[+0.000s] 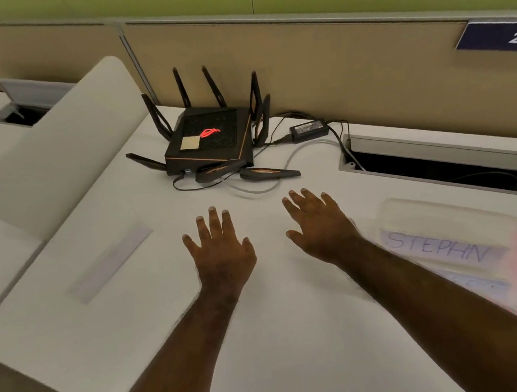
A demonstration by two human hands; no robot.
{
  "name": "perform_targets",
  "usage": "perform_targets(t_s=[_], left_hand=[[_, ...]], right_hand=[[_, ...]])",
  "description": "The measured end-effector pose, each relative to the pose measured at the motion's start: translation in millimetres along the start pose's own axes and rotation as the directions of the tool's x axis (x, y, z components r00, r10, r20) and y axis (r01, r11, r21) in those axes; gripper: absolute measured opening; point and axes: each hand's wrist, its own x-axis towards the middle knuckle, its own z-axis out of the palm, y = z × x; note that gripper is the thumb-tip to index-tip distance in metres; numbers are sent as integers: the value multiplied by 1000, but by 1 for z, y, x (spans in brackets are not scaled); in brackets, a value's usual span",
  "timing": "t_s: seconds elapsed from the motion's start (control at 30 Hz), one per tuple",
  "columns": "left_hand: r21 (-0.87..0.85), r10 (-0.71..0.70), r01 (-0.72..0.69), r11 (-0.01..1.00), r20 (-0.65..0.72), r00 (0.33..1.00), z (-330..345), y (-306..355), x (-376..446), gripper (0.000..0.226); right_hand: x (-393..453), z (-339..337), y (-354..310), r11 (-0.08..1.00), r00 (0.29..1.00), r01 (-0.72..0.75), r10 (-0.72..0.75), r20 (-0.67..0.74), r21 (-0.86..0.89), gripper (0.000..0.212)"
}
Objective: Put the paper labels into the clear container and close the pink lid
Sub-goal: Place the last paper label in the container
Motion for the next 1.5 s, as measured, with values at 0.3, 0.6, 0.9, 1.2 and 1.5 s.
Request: perform_targets(t_s=[0.3, 0.6, 0.9, 1.2, 1.5], left_hand=[[-39, -247, 250, 968, 69, 967, 18, -128, -6, 82], [16, -340, 341, 940, -63, 938, 29, -238, -7, 59], [-324, -431, 396, 859, -41, 902, 34, -278, 10, 23], [-866, -344, 430, 255, 334, 878, -8, -238, 10, 13], [-844, 142, 483, 232, 520, 842, -65, -153, 10, 19]], right_hand=[[74, 42, -116, 973, 960, 232, -232, 155, 22, 80], [128, 60, -228, 907, 883, 419, -420, 210, 52, 82], [148, 64, -269, 882, 850, 463, -470, 237, 90, 81], [128, 53, -209, 868, 869, 488, -493, 40, 91, 94], [81, -4, -75, 911, 899, 405, -382, -215, 74, 77]])
